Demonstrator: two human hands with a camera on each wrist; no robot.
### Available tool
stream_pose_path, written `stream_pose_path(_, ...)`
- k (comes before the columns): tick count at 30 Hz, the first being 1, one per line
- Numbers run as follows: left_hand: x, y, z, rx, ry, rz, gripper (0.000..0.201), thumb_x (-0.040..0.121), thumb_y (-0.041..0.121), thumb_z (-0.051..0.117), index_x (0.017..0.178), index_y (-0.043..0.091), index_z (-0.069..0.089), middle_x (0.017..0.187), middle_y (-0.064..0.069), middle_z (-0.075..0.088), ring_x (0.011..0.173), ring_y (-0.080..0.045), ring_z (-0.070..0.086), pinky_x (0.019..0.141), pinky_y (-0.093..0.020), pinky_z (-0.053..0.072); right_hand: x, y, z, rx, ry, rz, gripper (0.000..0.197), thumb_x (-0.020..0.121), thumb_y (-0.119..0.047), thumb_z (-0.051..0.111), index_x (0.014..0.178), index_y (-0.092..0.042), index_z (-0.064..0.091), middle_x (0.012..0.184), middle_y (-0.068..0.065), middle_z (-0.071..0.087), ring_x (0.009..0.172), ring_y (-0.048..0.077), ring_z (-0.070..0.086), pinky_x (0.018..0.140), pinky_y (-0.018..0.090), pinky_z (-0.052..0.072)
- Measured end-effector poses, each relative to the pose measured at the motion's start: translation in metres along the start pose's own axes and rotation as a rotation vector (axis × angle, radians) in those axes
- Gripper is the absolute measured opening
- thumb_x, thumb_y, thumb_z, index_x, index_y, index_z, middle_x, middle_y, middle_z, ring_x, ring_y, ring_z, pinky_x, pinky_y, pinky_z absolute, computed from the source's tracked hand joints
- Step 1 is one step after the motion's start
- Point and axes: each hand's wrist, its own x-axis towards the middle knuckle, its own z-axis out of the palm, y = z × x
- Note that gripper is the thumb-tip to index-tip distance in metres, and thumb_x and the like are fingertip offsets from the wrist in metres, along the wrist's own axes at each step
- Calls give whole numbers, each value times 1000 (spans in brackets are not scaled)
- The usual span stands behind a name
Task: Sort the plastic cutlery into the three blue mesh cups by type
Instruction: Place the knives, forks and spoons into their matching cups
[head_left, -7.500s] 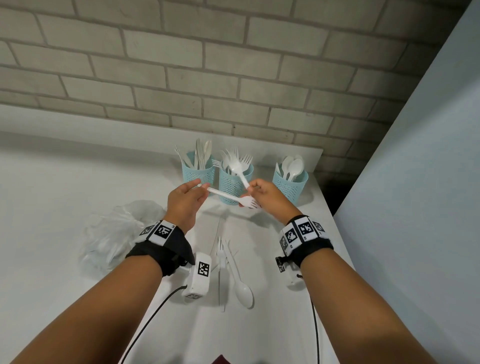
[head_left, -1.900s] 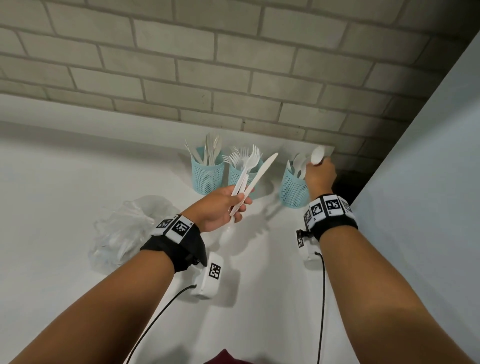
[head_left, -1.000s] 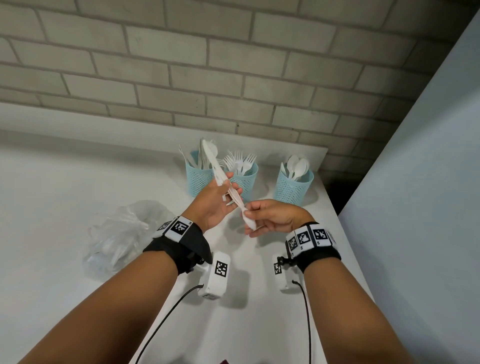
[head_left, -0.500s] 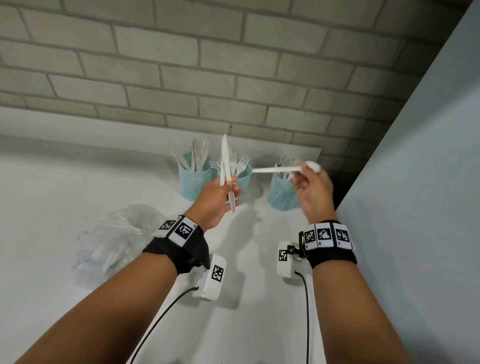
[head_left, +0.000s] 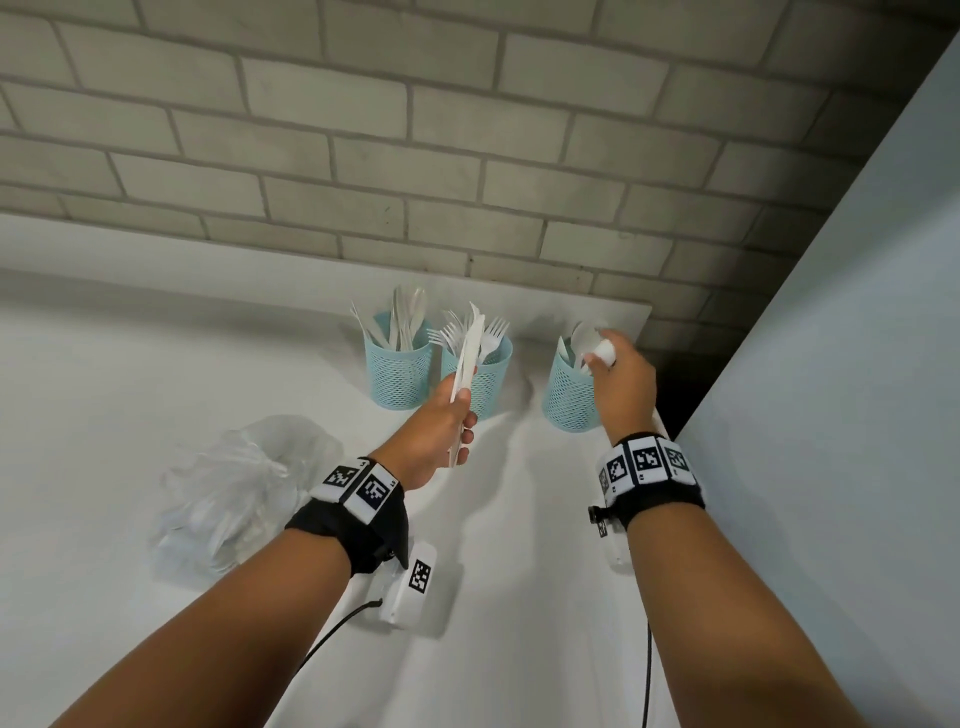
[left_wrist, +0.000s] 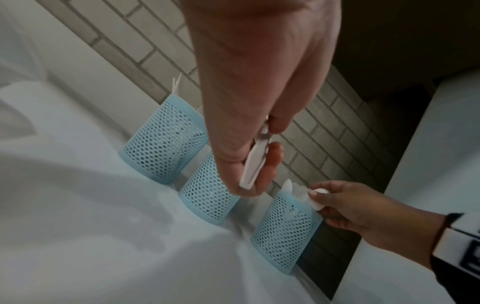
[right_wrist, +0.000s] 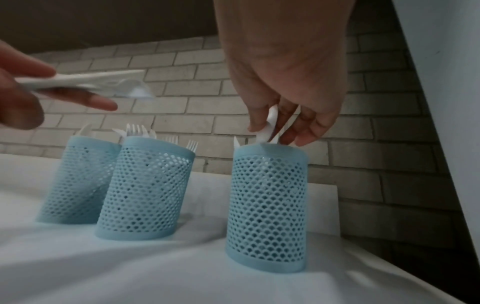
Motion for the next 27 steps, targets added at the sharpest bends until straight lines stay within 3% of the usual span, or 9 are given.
stream_pose_path(2, 0, -3, 0, 58, -25, 11, 36, 103, 27, 27, 136, 41, 25, 80, -1, 37, 67, -12, 36, 60, -24, 38, -2, 1, 6, -50, -28, -4, 38, 94, -20, 54, 131, -17, 53, 122, 15, 59, 114, 31, 52, 89, 36, 45)
stream_pose_path(5, -2, -6, 3, 232, -26, 61, 46, 103, 23, 26, 145, 38, 13, 84, -8, 41, 66, -17, 42, 58, -29, 40, -6, -11, 5, -80, 139, -91, 37, 92, -21, 55, 129, -15, 55, 123, 14, 52, 115, 29, 43, 93, 34, 39)
stream_pose_path(7, -2, -9, 4, 402, -2, 128, 51, 103, 18, 26, 149, 31, 8, 115, -23, 50, 97, -39, 56, 79, -43, 48, -10, -27, 5, 12, 217, -210, 34, 91, -25, 57, 122, -12, 59, 119, 14, 52, 113, 28, 44, 93, 31, 37)
stream_pose_path(9, -2, -13, 3, 573, 17, 206, 54, 102, 15, 27, 150, 27, 6, 137, -19, 45, 119, -42, 48, 96, -41, 42, -12, -45, 6, 92, 121, -259, 33, 91, -34, 57, 115, -13, 62, 115, 10, 57, 114, 26, 44, 93, 31, 37)
stream_pose_path(13, -3, -18, 6, 774, 94, 226, 57, 100, 12, 29, 150, 26, 7, 115, -19, 59, 92, -33, 59, 84, -42, 47, -14, -73, 8, 142, -272, -149, 39, 90, -58, 43, 73, -29, 63, 90, 4, 60, 112, 26, 42, 92, 38, 34)
stream_pose_path(16, -2, -22, 1, 846, 135, 244, 59, 98, 11, 32, 150, 27, 8, 113, -19, 59, 92, -30, 59, 85, -47, 49, -19, -84, 7, 139, -456, -39, 53, 95, -52, 39, 57, -18, 55, 67, 4, 52, 91, 21, 44, 82, 35, 37)
stream_pose_path(21, -9, -18, -4, 850, 156, 272, 53, 99, 8, 31, 148, 24, 19, 102, -17, 60, 79, -25, 55, 74, -38, 46, -19, -86, 3, 195, -511, -4, 51, 96, -44, 45, 81, 0, 65, 76, 22, 57, 73, 29, 52, 69, 30, 41)
stream_pose_path(24, -8, -16, -6, 857, 153, 301, 51, 99, 9, 32, 147, 24, 21, 109, -17, 60, 88, -28, 58, 82, -43, 49, -23, -95, 1, 165, -584, -11, 41, 93, -45, 50, 74, -8, 53, 63, 8, 43, 60, 20, 42, 56, 27, 33)
stream_pose_path(27, -9, -11, -6, 767, 99, 266, 49, 101, 22, 34, 147, 22, 19, 123, -14, 57, 102, -29, 57, 88, -36, 45, -16, -94, 7, 302, -422, 80, 28, 97, -29, 47, 88, -12, 68, 71, 1, 56, 68, 16, 50, 65, 29, 39)
